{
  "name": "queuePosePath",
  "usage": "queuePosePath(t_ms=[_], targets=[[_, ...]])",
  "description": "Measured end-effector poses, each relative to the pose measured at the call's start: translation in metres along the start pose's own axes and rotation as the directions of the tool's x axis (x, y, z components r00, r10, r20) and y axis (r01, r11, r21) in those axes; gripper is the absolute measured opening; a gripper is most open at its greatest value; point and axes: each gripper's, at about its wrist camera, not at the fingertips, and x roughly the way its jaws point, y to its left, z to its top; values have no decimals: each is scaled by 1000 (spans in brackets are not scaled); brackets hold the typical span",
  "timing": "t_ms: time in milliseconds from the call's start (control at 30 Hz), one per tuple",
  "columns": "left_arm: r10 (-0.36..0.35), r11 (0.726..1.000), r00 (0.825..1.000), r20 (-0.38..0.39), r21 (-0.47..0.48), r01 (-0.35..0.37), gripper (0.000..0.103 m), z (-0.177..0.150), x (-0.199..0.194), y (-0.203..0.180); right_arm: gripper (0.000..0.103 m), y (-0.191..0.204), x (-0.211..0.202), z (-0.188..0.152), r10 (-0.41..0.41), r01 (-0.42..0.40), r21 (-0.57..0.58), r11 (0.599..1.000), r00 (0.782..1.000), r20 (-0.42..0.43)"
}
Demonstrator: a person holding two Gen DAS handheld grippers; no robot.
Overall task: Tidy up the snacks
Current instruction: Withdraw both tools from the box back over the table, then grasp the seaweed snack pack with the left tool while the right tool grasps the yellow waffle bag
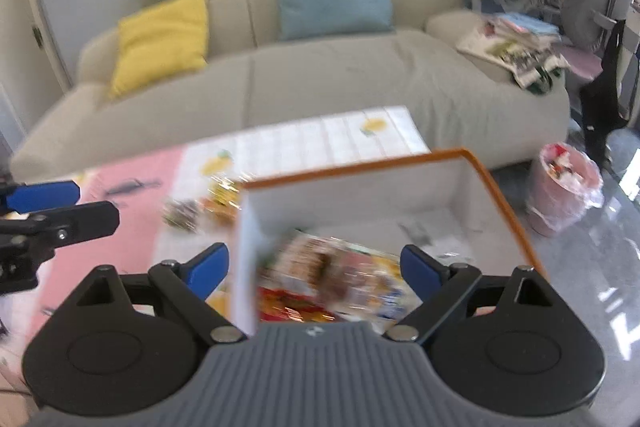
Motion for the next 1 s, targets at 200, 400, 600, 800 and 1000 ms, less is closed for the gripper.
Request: queuePosePath(t_ms=[200, 400, 600, 800, 1000], targets=[[54, 993, 998, -14, -106, -55, 79, -34, -11, 69, 82, 63, 6, -31, 50, -54, 38, 998, 995, 89], [79, 976, 996, -47, -198, -86, 79, -60, -5, 118, 65, 111, 38, -52, 79, -78, -20, 997, 996, 46], [34, 973, 996, -78, -223, -51, 77, -64, 17, 138, 53, 131, 78, -47, 75, -75, -121, 990, 997, 2], [-37, 985, 993, -115, -173, 16, 77, -56, 63, 144, 51, 141, 124, -25, 74, -78, -256, 964, 997, -25], [-63, 982, 981, -181, -187, 29, 77, -48, 120, 161, 50, 138, 176, -5, 20, -54, -367, 929, 995, -95]])
